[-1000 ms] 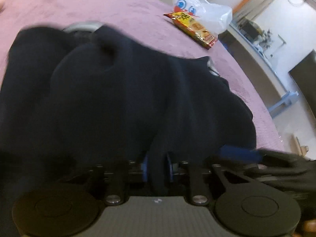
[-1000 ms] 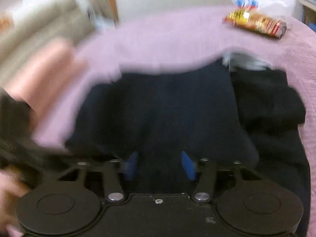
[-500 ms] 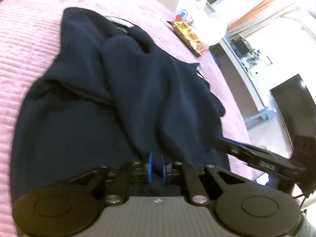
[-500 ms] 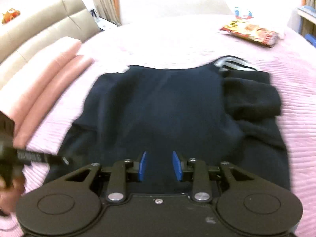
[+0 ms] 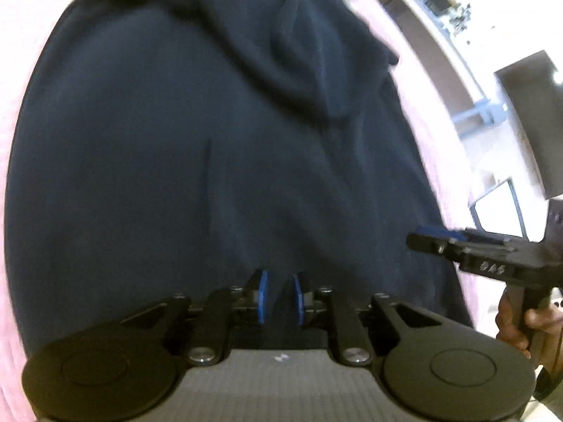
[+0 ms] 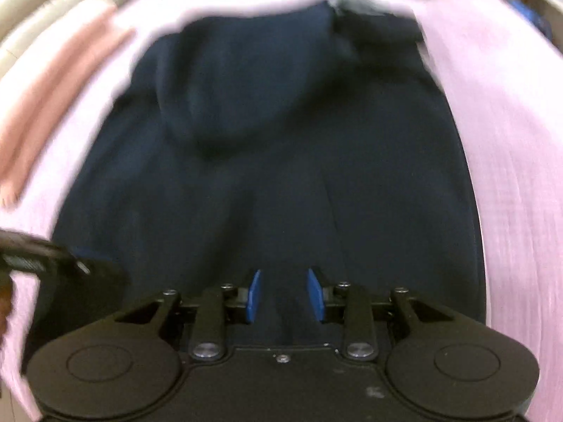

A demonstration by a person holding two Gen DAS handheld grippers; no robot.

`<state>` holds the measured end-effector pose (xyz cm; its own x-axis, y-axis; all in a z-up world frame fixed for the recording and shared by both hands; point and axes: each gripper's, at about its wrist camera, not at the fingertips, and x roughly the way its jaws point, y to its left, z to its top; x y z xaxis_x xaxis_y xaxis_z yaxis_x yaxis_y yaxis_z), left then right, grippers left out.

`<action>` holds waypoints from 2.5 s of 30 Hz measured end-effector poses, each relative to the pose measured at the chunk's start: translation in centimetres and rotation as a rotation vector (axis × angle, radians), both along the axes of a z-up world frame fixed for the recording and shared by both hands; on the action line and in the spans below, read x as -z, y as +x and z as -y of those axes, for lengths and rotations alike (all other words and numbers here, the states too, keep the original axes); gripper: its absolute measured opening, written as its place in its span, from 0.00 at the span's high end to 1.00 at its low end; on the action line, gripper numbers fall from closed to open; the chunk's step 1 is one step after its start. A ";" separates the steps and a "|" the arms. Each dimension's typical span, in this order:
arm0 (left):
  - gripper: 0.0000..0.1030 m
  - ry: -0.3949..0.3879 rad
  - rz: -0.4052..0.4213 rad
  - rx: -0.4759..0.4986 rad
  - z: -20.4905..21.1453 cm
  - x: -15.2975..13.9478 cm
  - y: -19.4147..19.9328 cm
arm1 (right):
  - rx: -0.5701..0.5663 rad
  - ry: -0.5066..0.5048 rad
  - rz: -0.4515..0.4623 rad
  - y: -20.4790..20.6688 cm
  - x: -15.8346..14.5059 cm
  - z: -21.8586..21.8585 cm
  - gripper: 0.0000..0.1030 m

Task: Fold large clothes

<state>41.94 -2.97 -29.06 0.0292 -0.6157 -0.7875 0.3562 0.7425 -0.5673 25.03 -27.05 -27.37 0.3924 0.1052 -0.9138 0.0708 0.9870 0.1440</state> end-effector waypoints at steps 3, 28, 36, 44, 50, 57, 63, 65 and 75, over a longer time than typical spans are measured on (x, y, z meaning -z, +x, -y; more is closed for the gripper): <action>0.86 0.022 -0.041 -0.059 -1.6 0.7 -3.0 | -0.033 -0.029 0.014 -3.6 0.5 0.2 0.64; 0.54 0.089 -0.185 -0.667 -14.0 -2.2 -13.8 | 0.256 0.283 -0.121 -13.7 -0.3 12.1 0.24; 0.45 0.052 -0.116 -0.801 -17.3 -3.3 -15.5 | 0.212 0.332 -0.125 -12.8 0.1 11.4 0.34; 0.53 0.000 -0.160 -0.643 -16.1 0.4 -15.1 | 0.250 0.399 -0.121 -13.0 1.0 12.6 0.77; 0.93 -0.018 -0.071 -0.641 -15.1 -1.5 -14.0 | 0.270 0.429 -0.039 -11.9 -1.6 12.8 0.88; 0.93 -0.196 0.123 -0.624 -13.8 -8.3 -6.3 | 0.153 0.328 0.232 -3.0 -9.5 12.5 0.90; 0.85 -0.238 0.319 -0.742 -11.8 -12.3 5.8 | 0.295 0.191 0.470 8.4 -13.1 14.6 0.87; 0.68 -0.279 0.337 -0.797 -11.7 -12.3 8.4 | 0.381 0.221 0.450 10.4 -13.1 15.1 0.58; 0.59 0.030 0.268 -0.545 -8.3 -5.5 9.7 | 0.088 -0.199 0.161 11.3 -4.9 6.0 0.55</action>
